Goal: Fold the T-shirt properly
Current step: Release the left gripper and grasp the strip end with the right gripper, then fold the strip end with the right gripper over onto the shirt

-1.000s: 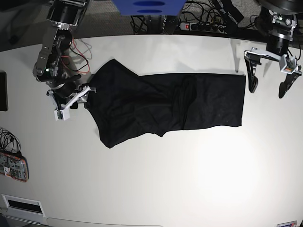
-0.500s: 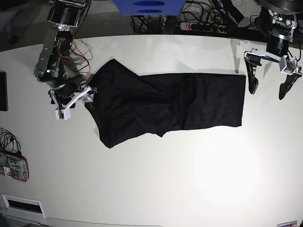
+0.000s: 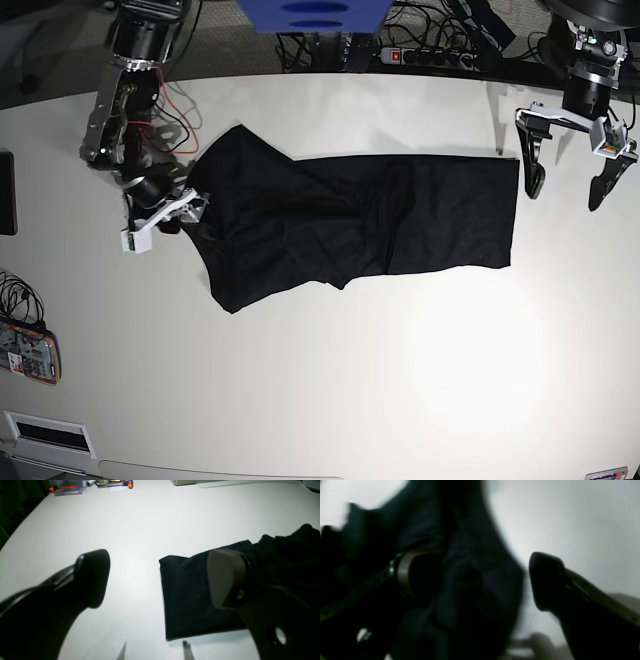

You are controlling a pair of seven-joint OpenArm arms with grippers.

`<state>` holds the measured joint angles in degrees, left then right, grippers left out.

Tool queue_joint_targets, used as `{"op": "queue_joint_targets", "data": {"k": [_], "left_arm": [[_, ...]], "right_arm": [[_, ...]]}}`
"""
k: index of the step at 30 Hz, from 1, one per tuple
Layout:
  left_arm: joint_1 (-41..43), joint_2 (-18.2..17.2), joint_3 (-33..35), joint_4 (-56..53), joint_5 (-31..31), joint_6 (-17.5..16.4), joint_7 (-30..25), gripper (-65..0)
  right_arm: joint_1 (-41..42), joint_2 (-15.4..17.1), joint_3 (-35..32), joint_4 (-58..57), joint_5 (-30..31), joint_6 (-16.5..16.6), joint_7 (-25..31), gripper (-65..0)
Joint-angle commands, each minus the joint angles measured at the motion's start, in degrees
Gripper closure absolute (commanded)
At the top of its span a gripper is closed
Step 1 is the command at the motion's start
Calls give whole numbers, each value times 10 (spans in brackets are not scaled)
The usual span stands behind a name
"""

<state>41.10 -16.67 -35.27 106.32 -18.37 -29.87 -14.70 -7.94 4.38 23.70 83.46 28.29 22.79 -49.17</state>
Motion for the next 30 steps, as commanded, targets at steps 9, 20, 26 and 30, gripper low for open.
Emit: {"op": "queue_joint_targets", "data": {"k": [9,20,26,30], "left_arm": [[1,-7,-3,8,-9,-1,-13,-581],[3,-7,-3,8,-9,-2,-13,-581],[3,-7,-3,8,-9,-2,-13,-581],[3,-7,-3,8,-9,-2,-13,-581]], "right_arm": [[8,-29,-101,-25,-16,-9,-47,-556],[64,-28,-103,-87,-15,-7,-45,-446],[64,-28,-102,-87,-15,-7,-48,-113],[63,-28,-99,-87,-15,-8,-48,-32]]}}
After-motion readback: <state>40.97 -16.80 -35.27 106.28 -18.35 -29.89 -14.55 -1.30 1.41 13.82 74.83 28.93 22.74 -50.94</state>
